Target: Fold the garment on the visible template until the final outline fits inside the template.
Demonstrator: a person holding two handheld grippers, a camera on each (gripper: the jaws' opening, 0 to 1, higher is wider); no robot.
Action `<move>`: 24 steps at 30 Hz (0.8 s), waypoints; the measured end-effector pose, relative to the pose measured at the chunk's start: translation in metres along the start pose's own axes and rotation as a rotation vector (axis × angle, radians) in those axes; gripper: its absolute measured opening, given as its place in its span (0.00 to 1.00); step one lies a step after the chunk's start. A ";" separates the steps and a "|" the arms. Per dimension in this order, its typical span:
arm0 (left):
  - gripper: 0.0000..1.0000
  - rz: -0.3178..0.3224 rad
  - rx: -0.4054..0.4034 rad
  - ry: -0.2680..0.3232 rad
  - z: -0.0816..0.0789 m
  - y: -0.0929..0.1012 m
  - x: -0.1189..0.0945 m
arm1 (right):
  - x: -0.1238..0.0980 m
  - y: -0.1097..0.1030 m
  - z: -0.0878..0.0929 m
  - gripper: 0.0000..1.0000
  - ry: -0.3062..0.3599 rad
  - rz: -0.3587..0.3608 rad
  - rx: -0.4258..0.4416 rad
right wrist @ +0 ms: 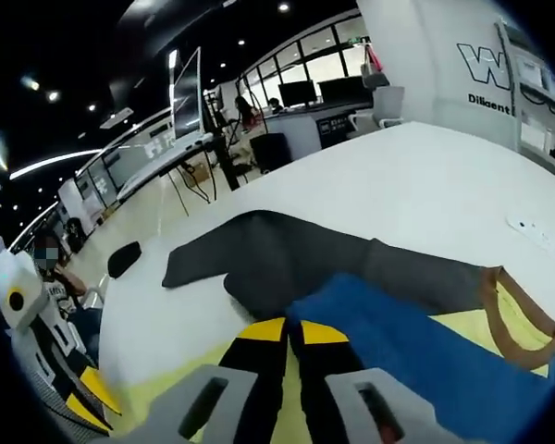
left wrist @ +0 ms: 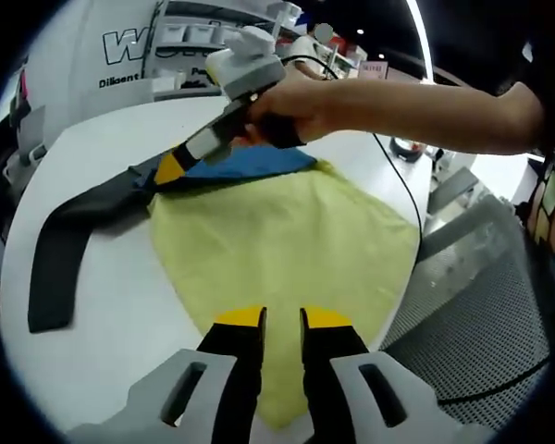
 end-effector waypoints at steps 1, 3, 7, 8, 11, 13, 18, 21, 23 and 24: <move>0.10 -0.001 0.000 -0.001 0.000 0.000 0.000 | 0.000 0.000 0.000 0.00 -0.001 -0.001 0.002; 0.10 -0.002 0.003 -0.002 0.000 -0.001 0.000 | 0.002 -0.002 0.001 0.00 -0.003 -0.005 0.012; 0.10 -0.010 0.002 -0.011 0.002 -0.003 0.000 | 0.005 -0.010 0.002 0.01 -0.009 -0.031 0.023; 0.10 -0.010 0.001 -0.010 0.002 -0.003 0.000 | 0.005 -0.012 0.002 0.01 -0.008 -0.038 0.027; 0.10 -0.016 0.004 -0.013 0.002 -0.003 0.000 | -0.001 -0.015 -0.001 0.05 0.005 -0.042 0.030; 0.10 -0.020 0.003 -0.010 0.002 -0.004 -0.001 | -0.012 0.002 -0.014 0.22 0.089 0.081 0.042; 0.10 -0.025 0.004 -0.007 0.000 -0.005 -0.001 | -0.031 0.010 -0.018 0.33 0.083 0.134 0.050; 0.10 -0.018 -0.002 -0.005 0.000 -0.004 -0.001 | -0.037 0.012 -0.016 0.37 0.071 0.147 0.051; 0.10 -0.016 -0.002 -0.002 0.000 -0.003 -0.001 | -0.042 0.014 -0.012 0.42 0.055 0.165 0.061; 0.10 -0.017 0.003 -0.001 0.000 -0.003 -0.001 | -0.044 0.014 -0.011 0.43 0.057 0.172 0.065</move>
Point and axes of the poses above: the point that each gripper's makers call its tool centre point, and the gripper's own axes: x roughly forward along the fingers, y roughly to its right, z roughly out of its underside, the point moved 3 cm from there along -x, roughly backward along the fingers, and after that the axes turned 6 degrees about -x, right-handed, at the moved point
